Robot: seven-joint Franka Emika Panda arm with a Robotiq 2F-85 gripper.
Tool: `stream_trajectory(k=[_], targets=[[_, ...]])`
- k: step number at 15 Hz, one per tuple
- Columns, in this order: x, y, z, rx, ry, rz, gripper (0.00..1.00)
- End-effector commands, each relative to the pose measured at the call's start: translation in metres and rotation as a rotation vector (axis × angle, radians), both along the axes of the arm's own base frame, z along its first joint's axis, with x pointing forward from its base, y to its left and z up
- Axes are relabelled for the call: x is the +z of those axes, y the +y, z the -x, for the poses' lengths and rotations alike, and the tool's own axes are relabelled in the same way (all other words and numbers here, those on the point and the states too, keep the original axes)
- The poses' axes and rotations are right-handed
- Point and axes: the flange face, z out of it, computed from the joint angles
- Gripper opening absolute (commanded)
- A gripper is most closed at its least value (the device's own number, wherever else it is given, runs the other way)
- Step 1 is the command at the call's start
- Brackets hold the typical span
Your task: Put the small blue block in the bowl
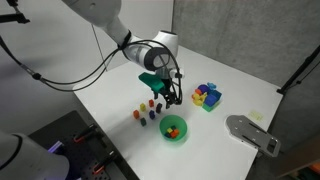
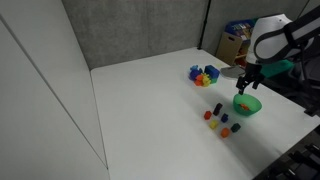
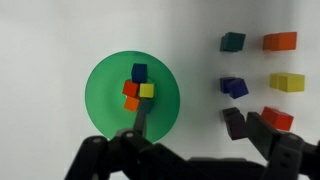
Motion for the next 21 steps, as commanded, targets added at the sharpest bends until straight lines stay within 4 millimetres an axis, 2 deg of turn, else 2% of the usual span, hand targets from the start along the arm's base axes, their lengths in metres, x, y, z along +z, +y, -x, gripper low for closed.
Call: stream_trajectory(k=[1,6,10,14,18,19,20,21], targets=[[0.05,0.017,0.025,-0.037,0.011,-0.008,1.0],[0.123,0.034,0.047,-0.068,0.02,-0.019,1.0],[0.185,0.051,0.05,-0.056,-0.024,-0.033,1.0],[0.232,0.073,0.053,-0.015,-0.115,-0.045,1.0],[0.252,0.08,0.055,-0.004,-0.155,-0.053,1.0],[0.251,0.079,0.058,0.0,-0.146,-0.059,1.0],[0.238,0.077,0.067,0.023,-0.111,-0.075,1.0],[0.244,0.079,0.056,0.013,-0.146,-0.047,1.0]])
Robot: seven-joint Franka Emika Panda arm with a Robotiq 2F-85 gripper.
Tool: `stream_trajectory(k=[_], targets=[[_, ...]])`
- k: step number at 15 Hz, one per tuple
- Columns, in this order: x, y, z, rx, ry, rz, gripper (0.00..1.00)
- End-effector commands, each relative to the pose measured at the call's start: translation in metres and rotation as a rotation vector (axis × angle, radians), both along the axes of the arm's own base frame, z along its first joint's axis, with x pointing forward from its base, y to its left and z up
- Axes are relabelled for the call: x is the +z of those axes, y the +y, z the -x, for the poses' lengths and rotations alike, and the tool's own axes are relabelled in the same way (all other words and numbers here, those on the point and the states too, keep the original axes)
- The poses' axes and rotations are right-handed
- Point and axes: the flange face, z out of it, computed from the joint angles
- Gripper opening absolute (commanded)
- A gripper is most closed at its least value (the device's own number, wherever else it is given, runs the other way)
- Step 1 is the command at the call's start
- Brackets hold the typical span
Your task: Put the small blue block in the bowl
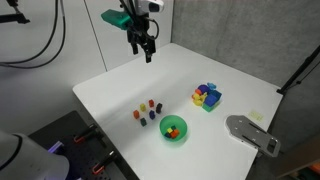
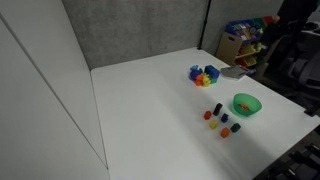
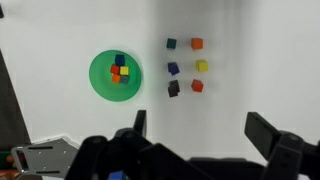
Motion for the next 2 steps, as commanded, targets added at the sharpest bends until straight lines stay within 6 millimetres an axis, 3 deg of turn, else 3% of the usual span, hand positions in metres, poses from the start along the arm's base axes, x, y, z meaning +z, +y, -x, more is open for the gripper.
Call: stream_trajectory(k=[1,2], targets=[[-0.0036,0.0,0.0024,0.001,0.017,-0.005,1.0],[-0.007,0.0,0.004,0.001,0.025,-0.007,1.0]])
